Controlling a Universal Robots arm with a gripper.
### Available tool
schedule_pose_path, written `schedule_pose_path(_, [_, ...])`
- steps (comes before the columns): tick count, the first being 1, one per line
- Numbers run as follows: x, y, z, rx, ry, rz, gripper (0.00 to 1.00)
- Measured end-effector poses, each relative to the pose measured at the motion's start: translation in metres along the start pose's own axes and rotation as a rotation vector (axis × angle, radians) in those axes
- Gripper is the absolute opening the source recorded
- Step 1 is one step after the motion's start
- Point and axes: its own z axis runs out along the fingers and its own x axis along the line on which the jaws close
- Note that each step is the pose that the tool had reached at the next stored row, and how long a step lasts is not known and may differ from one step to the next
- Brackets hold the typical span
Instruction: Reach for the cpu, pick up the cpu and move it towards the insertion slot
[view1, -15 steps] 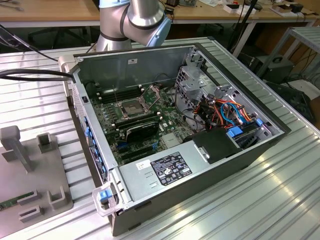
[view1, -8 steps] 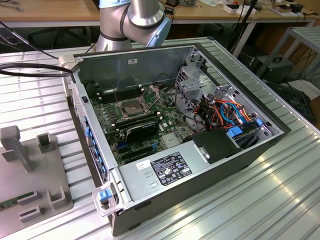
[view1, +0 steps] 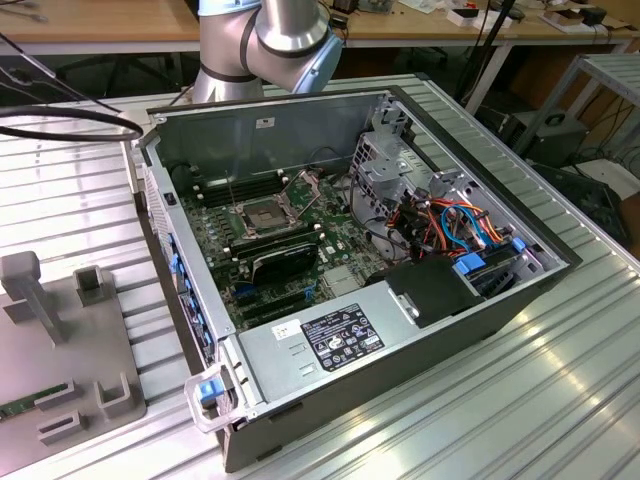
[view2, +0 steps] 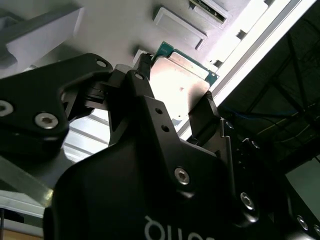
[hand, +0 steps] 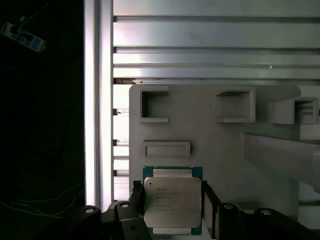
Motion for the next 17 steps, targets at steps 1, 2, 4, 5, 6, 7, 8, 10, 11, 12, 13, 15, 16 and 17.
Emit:
schedule_pose_path(1, [0.0000,0.0000,-0.0020,0.0000,0.0000,0.000,0.55])
schedule_pose_path(2, [0.0000,0.0000,-0.0037,0.0000,0.0000,0.000,0.55])
schedule_pose_path(4, [0.0000,0.0000,-0.0078,0.0000,0.0000,0.000,0.55])
schedule_pose_path(5, [0.0000,0.0001,-0.0090,-0.0001,-0.0001,0.000,0.55])
schedule_pose_path(6, [0.0000,0.0001,-0.0116,0.0000,0.0000,0.000,0.55])
schedule_pose_path(7, [0.0000,0.0001,-0.0147,0.0000,0.0000,0.000,0.55])
schedule_pose_path(8, [0.0000,0.0001,-0.0191,0.0000,0.0001,0.000,0.55])
schedule_pose_path(10, [-0.0001,0.0002,-0.0241,0.0000,0.0000,0.000,0.55])
schedule_pose_path(11, [-0.0001,0.0002,-0.0262,0.0000,0.0000,0.000,0.55])
schedule_pose_path(12, [-0.0001,0.0002,-0.0281,0.0000,0.0000,0.000,0.55])
schedule_pose_path(13, [-0.0001,0.0002,-0.0314,0.0000,-0.0001,0.000,0.55])
schedule_pose_path(15, [-0.0001,0.0003,-0.0399,0.0001,0.0000,0.000,0.55])
schedule_pose_path(16, [-0.0001,0.0003,-0.0440,0.0001,0.0000,0.000,0.55])
schedule_pose_path(17, [-0.0001,0.0003,-0.0477,0.0001,0.0000,0.000,0.55])
